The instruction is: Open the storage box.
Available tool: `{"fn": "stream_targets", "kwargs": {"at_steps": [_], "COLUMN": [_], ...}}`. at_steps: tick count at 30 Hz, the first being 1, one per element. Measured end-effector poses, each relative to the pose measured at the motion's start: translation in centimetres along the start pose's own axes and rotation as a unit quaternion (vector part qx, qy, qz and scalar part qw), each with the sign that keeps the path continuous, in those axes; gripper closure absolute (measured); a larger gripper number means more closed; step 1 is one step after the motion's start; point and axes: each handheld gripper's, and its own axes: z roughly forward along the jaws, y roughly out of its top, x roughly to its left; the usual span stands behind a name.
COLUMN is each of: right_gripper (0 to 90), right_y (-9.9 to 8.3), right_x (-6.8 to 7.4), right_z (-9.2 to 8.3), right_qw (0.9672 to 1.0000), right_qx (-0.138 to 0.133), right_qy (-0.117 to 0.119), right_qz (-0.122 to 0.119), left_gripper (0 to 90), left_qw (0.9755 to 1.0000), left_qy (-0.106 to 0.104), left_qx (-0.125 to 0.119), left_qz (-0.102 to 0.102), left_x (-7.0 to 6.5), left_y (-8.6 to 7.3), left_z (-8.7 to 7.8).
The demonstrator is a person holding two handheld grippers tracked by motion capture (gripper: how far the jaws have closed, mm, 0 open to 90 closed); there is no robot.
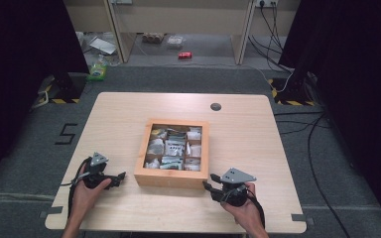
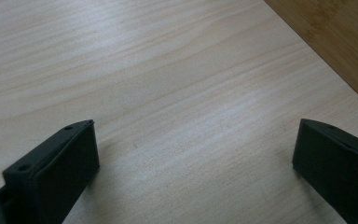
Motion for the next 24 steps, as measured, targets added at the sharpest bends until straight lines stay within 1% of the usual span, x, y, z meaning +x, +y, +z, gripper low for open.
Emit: {"fn": "stream_targets", "kwargs": {"at_steps": [3,5,6,8,10,12,17,24], "right_gripper": [59.1,60.3,60.0,58.9,60.2,60.2,60.8,61.4], "right_y": [0.11,0.08,0.1,0.17,0.22,0.24,0.24,0.44], "right_x": [0.03,0.16,0.28,0.48,0.44,0.51,0.59,0.57], "right_z": [0.05,0.31,0.42,0.53,0.46,0.43,0.4,0.32], "right_qw": [1.0,1.0,1.0,1.0,1.0,0.9999,0.9999,0.9997], "right_qx": [-0.005,-0.007,-0.005,-0.004,-0.01,-0.009,-0.011,-0.021], "right_qy": [0.0,0.005,0.006,0.001,0.001,-0.002,-0.003,-0.002], "right_qz": [-0.001,0.003,-0.001,-0.005,-0.002,-0.006,-0.003,-0.009], "left_gripper": [0.0,0.0,0.0,0.0,0.0,0.0,0.0,0.0], "left_qw": [1.0,1.0,1.0,1.0,1.0,1.0,1.0,1.0], "left_qy": [0.0,0.0,0.0,0.0,0.0,0.0,0.0,0.0], "left_qx": [0.0,0.0,0.0,0.0,0.0,0.0,0.0,0.0], "left_qz": [0.0,0.0,0.0,0.0,0.0,0.0,0.0,0.0], "left_x": [0.0,0.0,0.0,0.0,0.0,0.0,0.0,0.0], "left_y": [0.0,0.0,0.0,0.0,0.0,0.0,0.0,0.01], "left_z": [0.0,0.0,-0.01,-0.01,0.0,0.0,0.0,0.0]}}
